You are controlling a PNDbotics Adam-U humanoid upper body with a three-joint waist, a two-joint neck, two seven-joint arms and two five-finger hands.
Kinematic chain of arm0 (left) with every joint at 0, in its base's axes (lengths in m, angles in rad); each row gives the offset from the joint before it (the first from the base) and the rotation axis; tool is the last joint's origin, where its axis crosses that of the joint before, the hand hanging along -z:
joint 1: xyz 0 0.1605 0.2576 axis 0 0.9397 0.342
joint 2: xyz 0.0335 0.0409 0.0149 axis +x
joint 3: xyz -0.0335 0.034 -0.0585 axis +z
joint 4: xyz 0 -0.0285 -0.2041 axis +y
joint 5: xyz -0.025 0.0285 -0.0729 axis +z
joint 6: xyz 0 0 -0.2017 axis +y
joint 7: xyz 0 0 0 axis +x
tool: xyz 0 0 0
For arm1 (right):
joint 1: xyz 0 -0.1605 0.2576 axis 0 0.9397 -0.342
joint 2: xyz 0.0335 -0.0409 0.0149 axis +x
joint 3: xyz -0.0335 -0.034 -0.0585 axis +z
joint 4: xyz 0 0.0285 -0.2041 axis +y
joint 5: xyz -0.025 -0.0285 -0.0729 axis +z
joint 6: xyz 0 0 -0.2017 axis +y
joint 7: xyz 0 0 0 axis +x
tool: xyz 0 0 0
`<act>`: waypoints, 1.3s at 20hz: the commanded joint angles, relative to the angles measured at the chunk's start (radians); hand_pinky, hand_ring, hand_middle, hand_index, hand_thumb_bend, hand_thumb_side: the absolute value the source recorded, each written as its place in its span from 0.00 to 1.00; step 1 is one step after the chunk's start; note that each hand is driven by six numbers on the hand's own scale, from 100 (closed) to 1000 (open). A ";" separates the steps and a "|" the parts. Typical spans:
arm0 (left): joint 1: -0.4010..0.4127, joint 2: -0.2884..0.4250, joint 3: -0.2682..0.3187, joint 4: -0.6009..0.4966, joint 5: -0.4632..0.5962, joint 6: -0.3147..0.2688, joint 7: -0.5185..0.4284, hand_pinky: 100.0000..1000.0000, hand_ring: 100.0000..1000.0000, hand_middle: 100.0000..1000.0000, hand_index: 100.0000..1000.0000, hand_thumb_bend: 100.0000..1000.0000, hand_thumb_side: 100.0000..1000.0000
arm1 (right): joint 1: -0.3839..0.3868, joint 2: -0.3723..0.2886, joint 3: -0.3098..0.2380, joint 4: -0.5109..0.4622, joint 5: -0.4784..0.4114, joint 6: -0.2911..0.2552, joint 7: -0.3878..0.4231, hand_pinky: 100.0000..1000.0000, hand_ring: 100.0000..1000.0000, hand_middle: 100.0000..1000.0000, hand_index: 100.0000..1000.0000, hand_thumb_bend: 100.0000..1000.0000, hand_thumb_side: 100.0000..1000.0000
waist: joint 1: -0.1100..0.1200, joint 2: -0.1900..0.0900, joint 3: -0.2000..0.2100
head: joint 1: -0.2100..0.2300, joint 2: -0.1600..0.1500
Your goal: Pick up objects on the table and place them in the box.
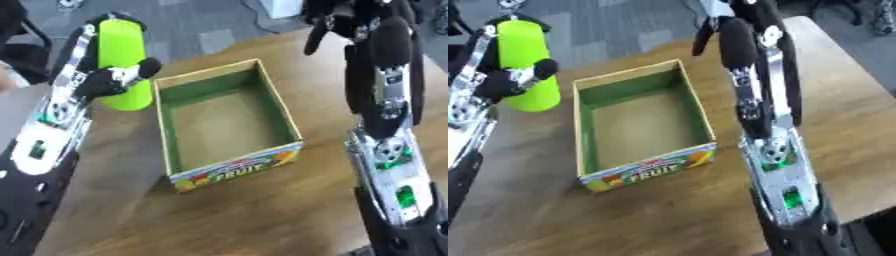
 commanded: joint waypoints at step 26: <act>-0.165 -0.058 -0.049 0.290 -0.046 -0.224 -0.074 0.00 0.28 0.40 0.43 0.52 0.46 | -0.028 0.010 0.022 -0.010 -0.029 -0.005 0.051 0.24 0.73 0.68 0.83 0.36 0.86 | 0.010 0.010 -0.070 | 0.042 0.000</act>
